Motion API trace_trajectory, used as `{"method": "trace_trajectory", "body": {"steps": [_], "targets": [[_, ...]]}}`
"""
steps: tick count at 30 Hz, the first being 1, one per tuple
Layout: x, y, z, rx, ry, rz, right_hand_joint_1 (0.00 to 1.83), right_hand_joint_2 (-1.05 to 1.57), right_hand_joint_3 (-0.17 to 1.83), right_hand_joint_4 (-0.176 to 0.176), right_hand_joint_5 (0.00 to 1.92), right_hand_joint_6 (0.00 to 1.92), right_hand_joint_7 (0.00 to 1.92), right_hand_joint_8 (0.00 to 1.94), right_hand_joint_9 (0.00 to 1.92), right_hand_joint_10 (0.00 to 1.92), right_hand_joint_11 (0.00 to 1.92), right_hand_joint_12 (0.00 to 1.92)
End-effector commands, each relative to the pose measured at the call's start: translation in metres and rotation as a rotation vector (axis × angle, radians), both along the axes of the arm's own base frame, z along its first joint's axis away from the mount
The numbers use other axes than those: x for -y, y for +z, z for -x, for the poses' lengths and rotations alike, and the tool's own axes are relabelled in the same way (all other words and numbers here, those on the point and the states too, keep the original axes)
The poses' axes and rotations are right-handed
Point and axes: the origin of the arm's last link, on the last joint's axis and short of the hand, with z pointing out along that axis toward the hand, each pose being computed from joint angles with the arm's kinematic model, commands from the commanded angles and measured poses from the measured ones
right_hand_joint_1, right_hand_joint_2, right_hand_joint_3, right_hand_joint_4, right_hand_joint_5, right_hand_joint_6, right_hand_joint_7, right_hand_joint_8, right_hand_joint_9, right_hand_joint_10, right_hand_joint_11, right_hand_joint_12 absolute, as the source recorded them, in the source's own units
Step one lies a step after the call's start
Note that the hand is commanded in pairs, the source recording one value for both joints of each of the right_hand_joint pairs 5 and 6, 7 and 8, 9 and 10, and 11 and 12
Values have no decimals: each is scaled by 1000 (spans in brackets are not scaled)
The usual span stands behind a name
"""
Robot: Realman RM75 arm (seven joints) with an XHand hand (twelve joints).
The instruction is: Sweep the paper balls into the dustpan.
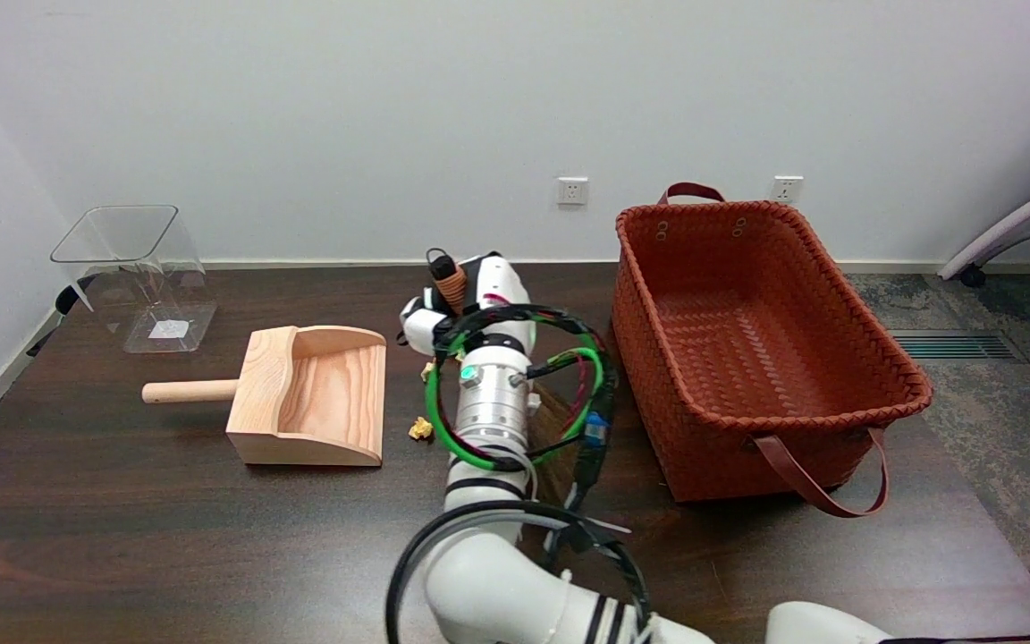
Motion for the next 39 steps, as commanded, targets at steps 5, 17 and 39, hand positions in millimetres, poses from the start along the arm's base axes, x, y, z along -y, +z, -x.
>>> {"method": "trace_trajectory", "body": {"steps": [5,17,39], "targets": [[31,-65,-13,184,68,-128,1365,874,816,0,1920,1920,1920,1920,1920,1920,1920,1920],[41,-78,-11,337,98,-219,1324,993,738,0,1920,1920,1920,1920,1920,1920,1920,1920],[56,-76,-3,486,156,-217,1298,1007,704,0,1920,1920,1920,1920,1920,1920,1920,1920]]}}
